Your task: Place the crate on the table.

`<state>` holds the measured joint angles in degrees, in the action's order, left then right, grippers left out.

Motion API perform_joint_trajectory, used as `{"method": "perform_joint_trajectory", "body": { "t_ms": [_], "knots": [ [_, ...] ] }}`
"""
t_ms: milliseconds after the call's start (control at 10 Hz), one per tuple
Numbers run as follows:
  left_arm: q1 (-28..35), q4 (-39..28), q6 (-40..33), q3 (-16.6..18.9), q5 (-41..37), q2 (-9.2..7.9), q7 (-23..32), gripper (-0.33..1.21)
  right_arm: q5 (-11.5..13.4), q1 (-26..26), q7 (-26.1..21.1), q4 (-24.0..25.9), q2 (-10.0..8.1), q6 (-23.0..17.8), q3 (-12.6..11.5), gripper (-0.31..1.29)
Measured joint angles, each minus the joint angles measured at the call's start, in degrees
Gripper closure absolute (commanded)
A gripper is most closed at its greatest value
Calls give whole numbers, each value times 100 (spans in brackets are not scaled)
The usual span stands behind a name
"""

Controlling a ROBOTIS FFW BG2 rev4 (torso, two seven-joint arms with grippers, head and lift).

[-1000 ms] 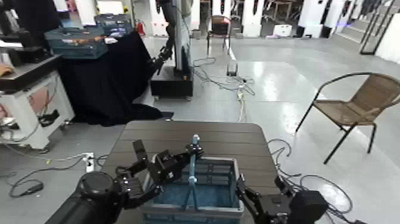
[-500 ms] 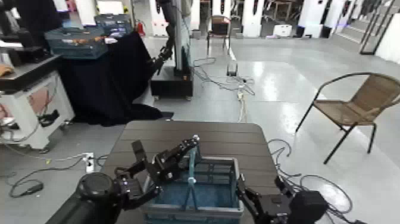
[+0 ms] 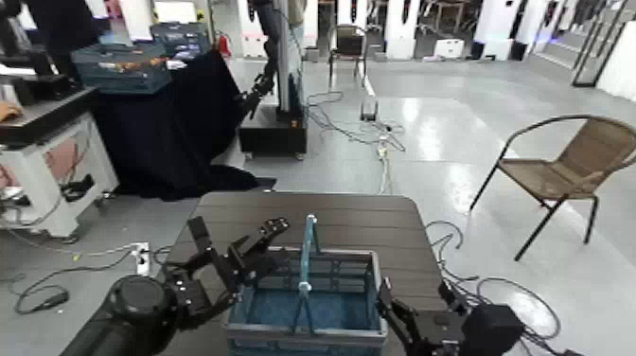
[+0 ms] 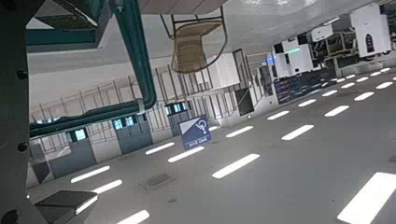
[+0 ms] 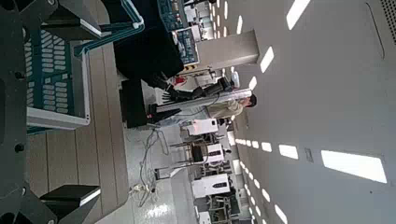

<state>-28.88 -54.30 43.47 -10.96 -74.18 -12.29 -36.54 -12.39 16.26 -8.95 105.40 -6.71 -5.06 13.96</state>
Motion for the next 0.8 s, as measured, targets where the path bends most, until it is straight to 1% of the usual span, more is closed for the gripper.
{"method": "perform_joint_trajectory", "body": {
  "t_ms": [100, 200, 400, 500, 600, 700, 800],
  "knots": [
    [143, -260, -155, 229, 314, -24, 110, 2, 0, 0, 0, 5, -4, 7, -1, 14],
    [369, -658, -431, 449, 623, -66, 370, 4, 0, 0, -1, 10, -6, 15, -3, 14],
    [1018, -1824, -1129, 894, 1424, -113, 1153, 5, 0, 11, -1, 15, -6, 24, -10, 14],
    [1348, -2392, -1550, 1036, 1883, -102, 1351, 7, 0, 18, -1, 16, -6, 24, -16, 14],
    [1654, -2824, -2068, 1101, 2310, -85, 1449, 8, 0, 26, -1, 20, -6, 22, -22, 14],
    [1972, -3202, -2601, 1133, 2675, -60, 1684, 9, 0, 33, -1, 24, -6, 8, -30, 14],
    [2313, -3572, -2993, 1231, 3046, 24, 1877, 10, -4, 35, 5, 25, -6, -5, -34, 14]
  ]
}}
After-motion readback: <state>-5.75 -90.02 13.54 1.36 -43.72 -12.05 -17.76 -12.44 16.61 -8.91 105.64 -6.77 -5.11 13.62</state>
